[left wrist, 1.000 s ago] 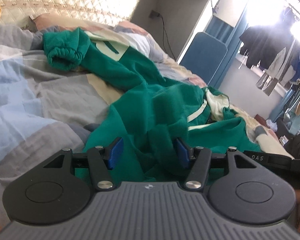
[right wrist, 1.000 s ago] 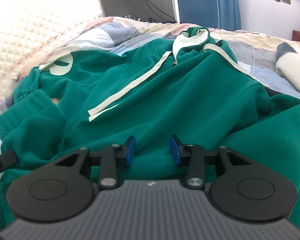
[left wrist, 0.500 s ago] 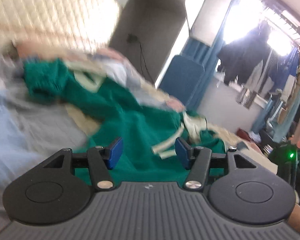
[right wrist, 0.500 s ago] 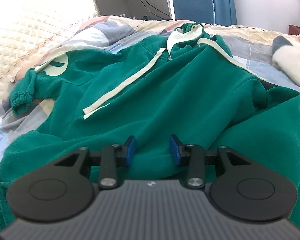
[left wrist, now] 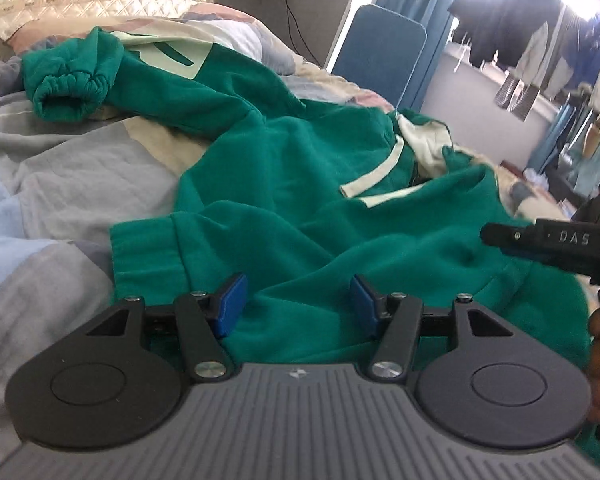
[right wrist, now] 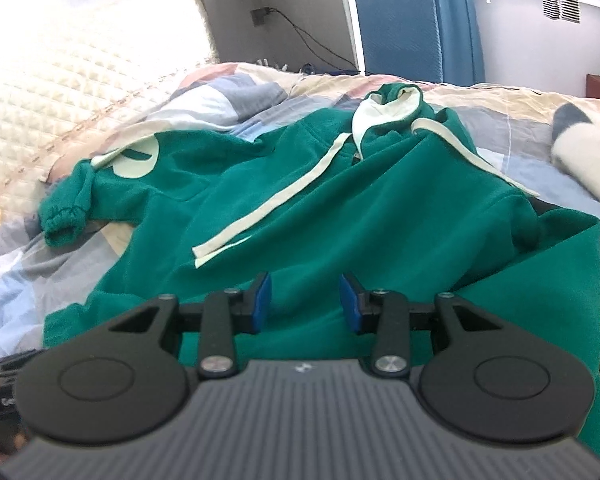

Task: Fold large clothes
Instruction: 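Move the left gripper toward the other sleeve cuff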

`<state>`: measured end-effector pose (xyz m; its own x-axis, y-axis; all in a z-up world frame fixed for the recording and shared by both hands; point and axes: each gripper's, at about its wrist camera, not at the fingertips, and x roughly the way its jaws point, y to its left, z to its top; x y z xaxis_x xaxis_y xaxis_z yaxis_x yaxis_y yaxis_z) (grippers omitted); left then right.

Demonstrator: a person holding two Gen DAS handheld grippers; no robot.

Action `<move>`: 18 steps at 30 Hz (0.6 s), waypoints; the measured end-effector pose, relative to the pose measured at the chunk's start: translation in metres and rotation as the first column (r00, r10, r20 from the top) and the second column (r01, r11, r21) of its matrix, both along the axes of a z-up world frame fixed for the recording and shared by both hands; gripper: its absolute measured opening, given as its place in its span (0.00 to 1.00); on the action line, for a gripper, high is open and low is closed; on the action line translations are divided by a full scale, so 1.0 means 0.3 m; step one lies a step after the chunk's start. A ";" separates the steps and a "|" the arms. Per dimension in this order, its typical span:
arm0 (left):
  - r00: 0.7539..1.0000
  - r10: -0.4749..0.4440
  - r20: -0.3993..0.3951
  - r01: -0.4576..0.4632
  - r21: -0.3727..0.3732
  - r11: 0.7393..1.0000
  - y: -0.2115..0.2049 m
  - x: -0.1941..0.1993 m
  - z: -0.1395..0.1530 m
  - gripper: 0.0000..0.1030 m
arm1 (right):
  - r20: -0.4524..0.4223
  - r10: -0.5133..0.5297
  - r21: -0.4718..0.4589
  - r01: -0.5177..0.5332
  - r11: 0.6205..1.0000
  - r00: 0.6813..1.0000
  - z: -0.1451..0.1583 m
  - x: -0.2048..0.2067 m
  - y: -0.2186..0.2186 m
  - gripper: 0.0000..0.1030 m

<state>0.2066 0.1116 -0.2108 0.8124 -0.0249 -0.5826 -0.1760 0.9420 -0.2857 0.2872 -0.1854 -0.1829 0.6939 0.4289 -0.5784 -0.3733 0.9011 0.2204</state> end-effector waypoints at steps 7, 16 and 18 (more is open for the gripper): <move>0.996 0.005 0.090 -0.005 0.004 1.000 0.014 -0.035 0.038 0.61 | -0.080 0.017 -0.003 -0.017 1.000 0.997 -0.051 0.044 -0.004 0.39; 0.988 0.104 0.115 -0.104 -0.005 0.995 0.250 0.007 0.190 0.64 | -0.158 0.023 -0.025 -0.028 0.999 0.987 -0.075 0.066 0.025 0.39; 0.984 0.154 0.092 -0.156 0.005 0.988 0.352 0.049 0.205 0.67 | -0.160 0.021 -0.019 -0.024 1.000 0.987 -0.075 0.067 0.024 0.39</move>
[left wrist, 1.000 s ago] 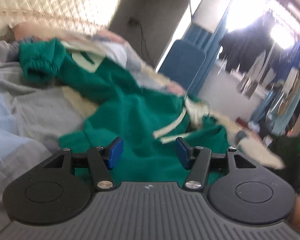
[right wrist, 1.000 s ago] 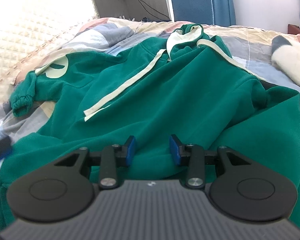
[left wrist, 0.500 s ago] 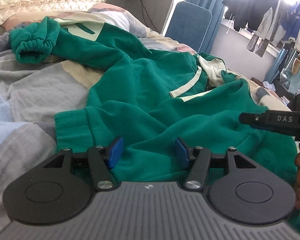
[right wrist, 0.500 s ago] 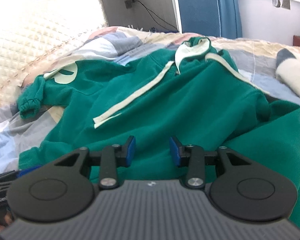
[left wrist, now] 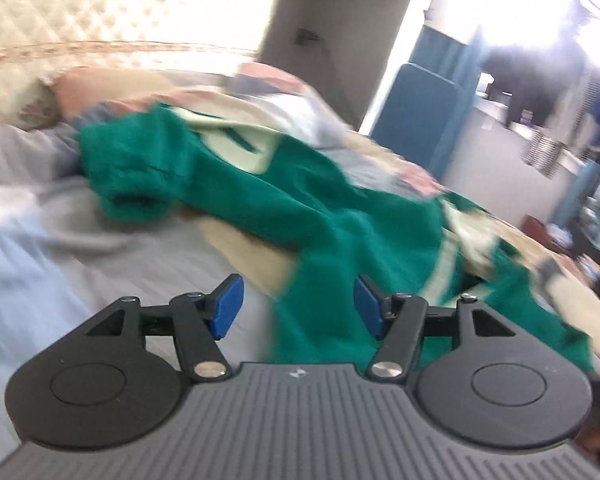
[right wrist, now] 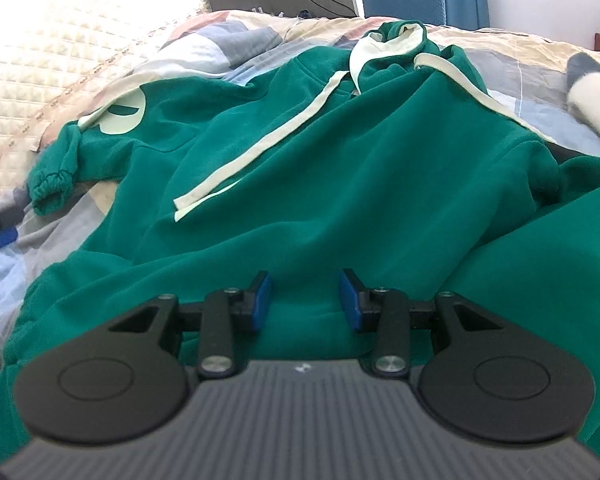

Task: Fold large clothes
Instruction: 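Move the left gripper toward the other sleeve cuff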

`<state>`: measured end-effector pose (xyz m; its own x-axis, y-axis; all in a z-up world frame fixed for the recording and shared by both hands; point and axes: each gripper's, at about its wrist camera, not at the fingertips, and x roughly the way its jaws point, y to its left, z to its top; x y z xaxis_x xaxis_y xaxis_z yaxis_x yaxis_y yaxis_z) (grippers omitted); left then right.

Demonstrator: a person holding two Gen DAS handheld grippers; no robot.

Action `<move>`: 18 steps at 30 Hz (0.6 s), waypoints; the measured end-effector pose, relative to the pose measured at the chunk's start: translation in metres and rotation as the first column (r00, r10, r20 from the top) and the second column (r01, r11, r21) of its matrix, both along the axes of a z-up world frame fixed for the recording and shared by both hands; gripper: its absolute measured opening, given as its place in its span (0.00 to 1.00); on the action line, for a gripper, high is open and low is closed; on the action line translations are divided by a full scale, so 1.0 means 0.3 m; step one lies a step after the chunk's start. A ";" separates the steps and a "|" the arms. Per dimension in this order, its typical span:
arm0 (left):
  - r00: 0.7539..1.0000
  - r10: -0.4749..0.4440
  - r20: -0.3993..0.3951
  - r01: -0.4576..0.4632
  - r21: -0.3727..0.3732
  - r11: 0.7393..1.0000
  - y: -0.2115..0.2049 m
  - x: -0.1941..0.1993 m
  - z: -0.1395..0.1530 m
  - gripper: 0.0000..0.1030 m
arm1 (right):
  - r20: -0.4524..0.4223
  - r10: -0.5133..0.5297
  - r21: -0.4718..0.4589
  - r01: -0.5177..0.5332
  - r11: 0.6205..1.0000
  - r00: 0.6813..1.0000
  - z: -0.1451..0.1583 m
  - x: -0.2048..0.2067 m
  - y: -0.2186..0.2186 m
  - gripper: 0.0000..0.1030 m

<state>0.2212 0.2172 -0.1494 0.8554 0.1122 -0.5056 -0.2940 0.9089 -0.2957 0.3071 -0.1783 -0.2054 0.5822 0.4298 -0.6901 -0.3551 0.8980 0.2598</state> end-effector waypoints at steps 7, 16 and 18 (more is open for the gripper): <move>0.984 0.145 -0.106 -0.136 0.089 0.987 0.322 0.134 0.014 0.72 | -0.013 -0.006 0.081 0.007 0.997 1.000 0.008 0.022 -0.010 0.42; 0.993 -0.016 -0.119 0.055 0.334 0.941 0.319 0.408 0.018 0.73 | 0.020 -0.017 0.126 0.015 0.992 1.000 -0.001 0.087 0.030 0.68; 0.983 -0.043 -0.178 0.112 0.397 0.911 0.284 0.484 -0.010 0.73 | 0.030 -0.018 0.123 0.014 0.992 0.999 -0.010 0.100 0.038 0.68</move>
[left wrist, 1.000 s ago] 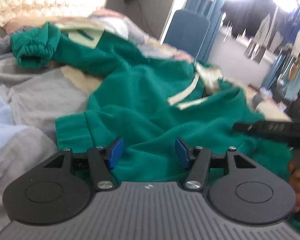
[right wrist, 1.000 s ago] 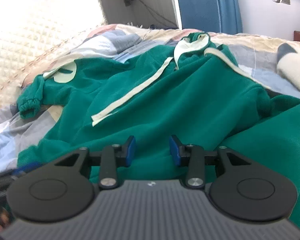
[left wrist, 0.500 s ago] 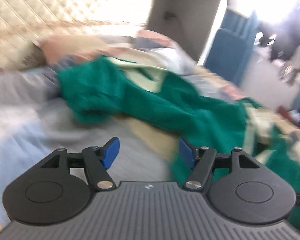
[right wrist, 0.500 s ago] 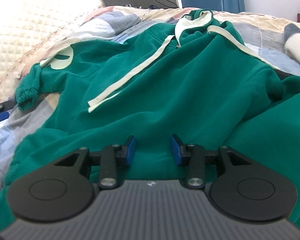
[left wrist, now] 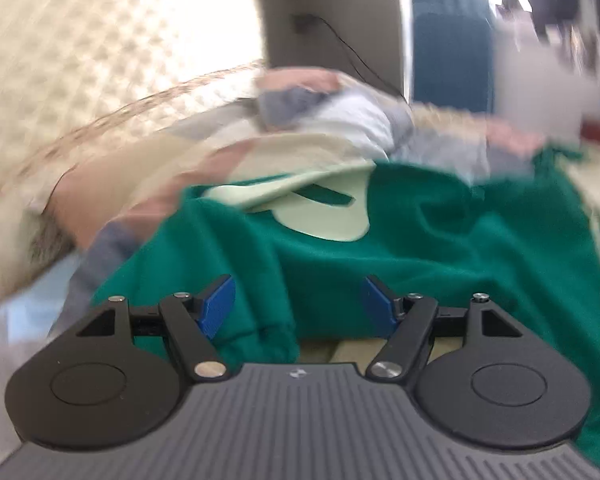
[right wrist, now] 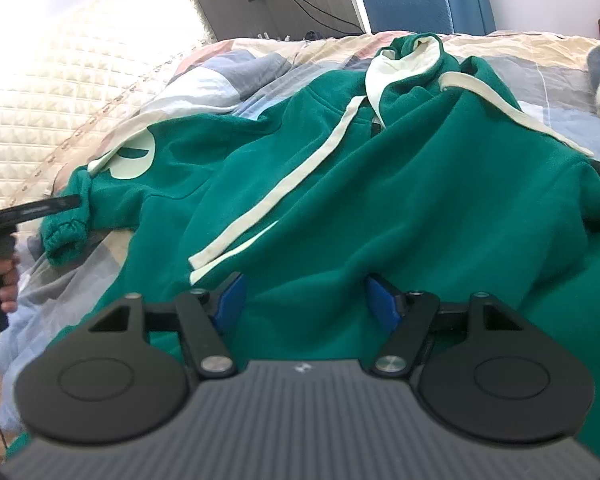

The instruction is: Fold large clothes

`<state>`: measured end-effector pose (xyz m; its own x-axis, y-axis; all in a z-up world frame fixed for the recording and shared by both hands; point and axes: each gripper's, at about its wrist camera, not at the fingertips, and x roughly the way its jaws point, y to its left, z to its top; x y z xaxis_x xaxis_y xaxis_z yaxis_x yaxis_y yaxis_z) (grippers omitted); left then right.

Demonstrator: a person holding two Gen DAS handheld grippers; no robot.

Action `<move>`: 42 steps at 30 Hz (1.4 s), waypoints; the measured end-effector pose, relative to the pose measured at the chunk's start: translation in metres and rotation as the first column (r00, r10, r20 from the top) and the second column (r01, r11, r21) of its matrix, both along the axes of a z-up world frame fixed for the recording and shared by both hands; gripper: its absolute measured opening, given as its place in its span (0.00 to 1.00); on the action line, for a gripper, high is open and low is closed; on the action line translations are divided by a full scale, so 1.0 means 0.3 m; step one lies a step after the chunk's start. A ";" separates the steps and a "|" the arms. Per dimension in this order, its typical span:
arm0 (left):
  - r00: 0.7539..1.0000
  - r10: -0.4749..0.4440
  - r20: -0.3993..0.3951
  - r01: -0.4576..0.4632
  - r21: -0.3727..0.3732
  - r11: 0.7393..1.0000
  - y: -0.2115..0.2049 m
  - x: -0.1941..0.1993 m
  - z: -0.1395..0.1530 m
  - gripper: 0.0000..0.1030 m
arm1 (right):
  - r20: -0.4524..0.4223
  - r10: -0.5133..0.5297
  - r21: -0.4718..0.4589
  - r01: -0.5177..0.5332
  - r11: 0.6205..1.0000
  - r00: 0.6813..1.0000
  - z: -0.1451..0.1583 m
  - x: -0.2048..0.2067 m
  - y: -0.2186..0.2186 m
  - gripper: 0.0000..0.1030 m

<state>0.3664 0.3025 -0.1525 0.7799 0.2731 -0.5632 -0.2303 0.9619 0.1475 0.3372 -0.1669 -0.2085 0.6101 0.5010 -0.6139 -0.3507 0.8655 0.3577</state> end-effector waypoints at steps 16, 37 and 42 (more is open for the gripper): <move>0.973 0.179 -0.144 -0.147 0.211 0.966 -0.038 0.058 0.292 0.17 | 0.010 -0.018 0.114 0.017 0.993 1.000 -0.019 0.030 -0.071 0.67; 0.896 -0.437 -0.077 0.419 -0.171 0.891 -1.248 -0.188 0.624 0.18 | 0.099 -0.260 0.319 0.217 0.923 0.961 0.155 -0.200 -0.433 0.68; 0.885 -0.465 -0.038 0.436 -0.283 0.854 -1.281 -0.202 0.447 0.18 | 0.055 -0.347 0.353 0.307 0.884 0.936 0.131 -0.240 -0.527 0.68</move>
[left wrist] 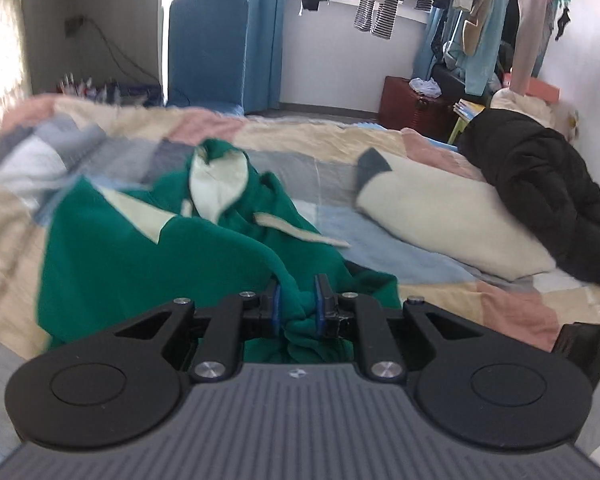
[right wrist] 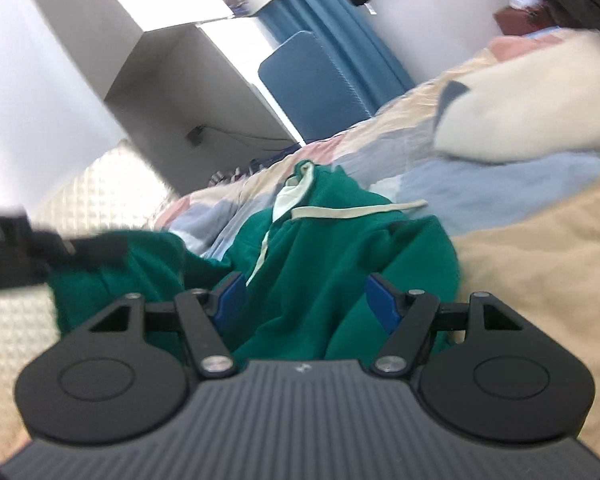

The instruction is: Fold large clothes

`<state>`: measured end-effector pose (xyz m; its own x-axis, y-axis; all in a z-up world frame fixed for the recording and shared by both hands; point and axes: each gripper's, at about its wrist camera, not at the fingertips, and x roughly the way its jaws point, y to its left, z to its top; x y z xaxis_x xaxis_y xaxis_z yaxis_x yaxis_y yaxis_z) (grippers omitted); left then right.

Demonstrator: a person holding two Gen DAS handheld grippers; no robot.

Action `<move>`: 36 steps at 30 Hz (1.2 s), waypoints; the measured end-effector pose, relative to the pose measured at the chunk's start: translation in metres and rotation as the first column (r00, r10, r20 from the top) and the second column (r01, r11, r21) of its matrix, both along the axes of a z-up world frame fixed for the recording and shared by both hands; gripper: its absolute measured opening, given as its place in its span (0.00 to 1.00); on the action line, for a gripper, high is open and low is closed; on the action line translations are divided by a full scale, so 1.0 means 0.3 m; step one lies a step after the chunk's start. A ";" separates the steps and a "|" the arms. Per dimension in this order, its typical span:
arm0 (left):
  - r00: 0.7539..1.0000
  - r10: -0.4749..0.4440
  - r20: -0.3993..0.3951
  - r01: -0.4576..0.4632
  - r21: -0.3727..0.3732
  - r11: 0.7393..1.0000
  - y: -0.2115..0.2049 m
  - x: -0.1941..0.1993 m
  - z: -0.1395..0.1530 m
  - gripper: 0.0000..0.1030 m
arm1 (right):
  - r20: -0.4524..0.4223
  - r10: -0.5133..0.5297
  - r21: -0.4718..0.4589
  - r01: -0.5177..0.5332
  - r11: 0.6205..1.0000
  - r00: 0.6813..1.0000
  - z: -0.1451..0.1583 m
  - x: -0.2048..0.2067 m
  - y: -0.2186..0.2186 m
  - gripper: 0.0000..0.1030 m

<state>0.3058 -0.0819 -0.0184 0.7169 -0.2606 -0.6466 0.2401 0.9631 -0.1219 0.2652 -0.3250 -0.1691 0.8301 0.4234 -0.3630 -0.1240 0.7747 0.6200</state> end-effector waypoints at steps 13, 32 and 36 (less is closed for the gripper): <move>0.999 0.032 0.017 -0.029 -0.191 0.981 0.279 -0.031 -0.200 0.77 | 0.058 0.011 -0.024 -0.010 1.000 0.998 0.017 0.000 0.042 0.73; 0.865 0.482 -0.140 -0.498 -0.360 0.789 0.815 0.293 -0.575 0.47 | -0.055 0.120 -0.322 -0.131 0.938 0.991 -0.121 0.139 0.247 0.70; 0.878 0.471 -0.086 -0.467 -0.372 0.802 0.829 0.303 -0.575 0.21 | -0.053 0.151 -0.380 -0.159 0.911 0.987 -0.132 0.147 0.282 0.47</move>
<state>0.3968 0.1668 -0.1908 0.8196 -0.1089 -0.5624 -0.2256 0.8411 -0.4916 0.3093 -0.2405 -0.2088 0.7553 0.3719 -0.5396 -0.2517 0.9249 0.2851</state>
